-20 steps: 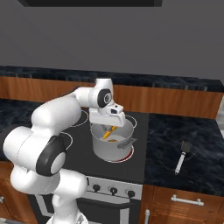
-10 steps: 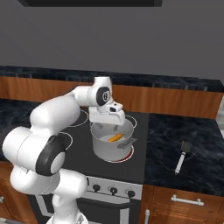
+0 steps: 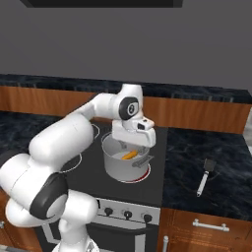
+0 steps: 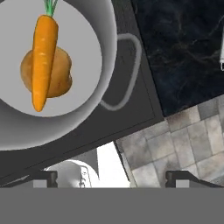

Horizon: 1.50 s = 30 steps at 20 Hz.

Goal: Put the potato and carrot in the pot. Retrieve the spatula and lightly stir the vegetables in the pot.

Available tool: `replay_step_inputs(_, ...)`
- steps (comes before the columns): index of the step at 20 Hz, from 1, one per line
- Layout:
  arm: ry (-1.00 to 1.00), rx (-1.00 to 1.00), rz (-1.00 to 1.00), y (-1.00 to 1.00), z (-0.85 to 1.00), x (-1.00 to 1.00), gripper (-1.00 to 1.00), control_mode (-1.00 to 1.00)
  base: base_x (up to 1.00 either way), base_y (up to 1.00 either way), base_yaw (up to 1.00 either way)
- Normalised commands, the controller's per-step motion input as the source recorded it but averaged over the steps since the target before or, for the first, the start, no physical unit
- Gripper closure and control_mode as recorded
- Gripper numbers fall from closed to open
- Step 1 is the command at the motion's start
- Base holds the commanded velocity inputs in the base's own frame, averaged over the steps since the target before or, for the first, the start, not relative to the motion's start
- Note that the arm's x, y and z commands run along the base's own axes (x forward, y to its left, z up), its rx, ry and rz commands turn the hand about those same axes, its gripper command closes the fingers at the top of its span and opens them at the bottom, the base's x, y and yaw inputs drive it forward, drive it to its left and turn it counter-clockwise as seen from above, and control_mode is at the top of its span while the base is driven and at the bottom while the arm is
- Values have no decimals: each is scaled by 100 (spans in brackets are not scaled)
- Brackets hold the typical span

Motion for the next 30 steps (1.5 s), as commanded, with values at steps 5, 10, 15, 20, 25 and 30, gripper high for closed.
replay_step_inputs(5,0,18,-22,-100,6,-62,-100,-100,0,0,0)
replay_step_inputs(10,3,12,-15,-100,2,-17,-100,-100,0,0,0)
replay_step_inputs(15,6,1,-2,-99,0,0,-100,-100,0,0,0)
replay_step_inputs(20,-29,-2,0,-30,-15,6,-100,-100,0,0,0)
replay_step_inputs(25,-30,-11,0,-2,-6,21,-100,-100,0,0,0)
replay_step_inputs(30,-1,-5,1,-12,12,0,-100,-100,0,0,0)
